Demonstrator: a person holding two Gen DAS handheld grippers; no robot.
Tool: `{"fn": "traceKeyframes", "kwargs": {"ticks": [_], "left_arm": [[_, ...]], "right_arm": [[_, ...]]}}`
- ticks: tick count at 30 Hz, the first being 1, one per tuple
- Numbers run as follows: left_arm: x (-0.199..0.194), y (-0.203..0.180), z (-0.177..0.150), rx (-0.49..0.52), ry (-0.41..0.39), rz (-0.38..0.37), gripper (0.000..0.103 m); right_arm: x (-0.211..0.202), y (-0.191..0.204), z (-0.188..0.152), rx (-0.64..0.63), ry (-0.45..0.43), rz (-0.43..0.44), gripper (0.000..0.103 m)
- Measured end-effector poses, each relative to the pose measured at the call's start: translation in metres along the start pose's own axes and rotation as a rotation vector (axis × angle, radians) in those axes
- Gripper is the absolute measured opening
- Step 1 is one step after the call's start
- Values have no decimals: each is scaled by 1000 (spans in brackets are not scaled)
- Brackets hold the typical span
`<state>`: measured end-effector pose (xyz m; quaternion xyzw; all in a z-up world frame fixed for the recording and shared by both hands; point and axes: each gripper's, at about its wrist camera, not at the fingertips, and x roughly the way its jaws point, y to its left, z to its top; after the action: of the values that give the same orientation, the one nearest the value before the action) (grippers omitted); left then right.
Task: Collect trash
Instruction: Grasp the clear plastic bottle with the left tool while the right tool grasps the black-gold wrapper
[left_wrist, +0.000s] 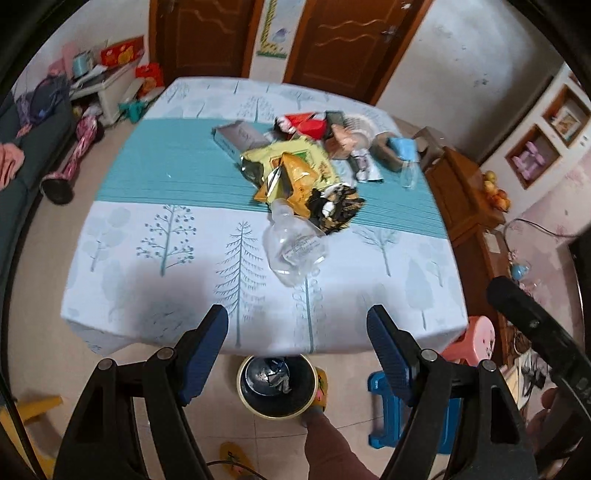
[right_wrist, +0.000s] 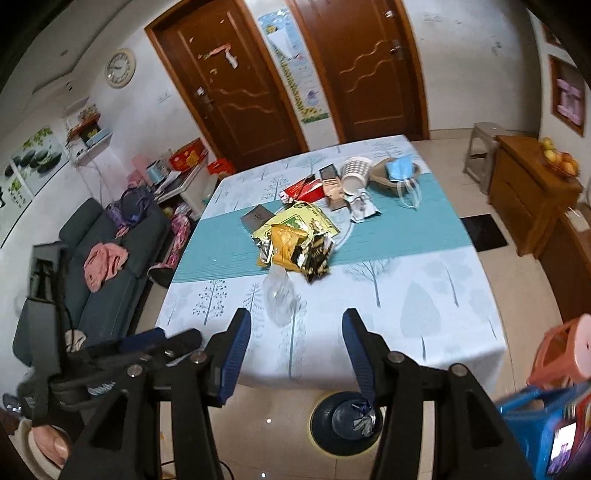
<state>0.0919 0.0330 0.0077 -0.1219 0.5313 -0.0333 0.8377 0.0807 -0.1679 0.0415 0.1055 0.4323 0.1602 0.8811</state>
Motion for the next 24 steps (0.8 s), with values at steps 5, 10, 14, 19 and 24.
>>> {"fn": "traceKeyframes", "kwargs": {"ticks": [5,10,14,19,24], "left_arm": [[58,-8,27,-90,57,69,76],[106,-15,46,-180,103,139,76],[134,-16,55,-240,137,191,76],[153,-12,61,-289,154,228,76],[167,-8,62,-306,168,227,56]], "right_arm": [[56,-29,34,-59,114,67,52],[110,-56,57,-85,241,132,52],[152,-66,72,-110,325,183,52],[194,-64,82,-119,386,239,52],[234,-59,80,-88,472,267,52]]}}
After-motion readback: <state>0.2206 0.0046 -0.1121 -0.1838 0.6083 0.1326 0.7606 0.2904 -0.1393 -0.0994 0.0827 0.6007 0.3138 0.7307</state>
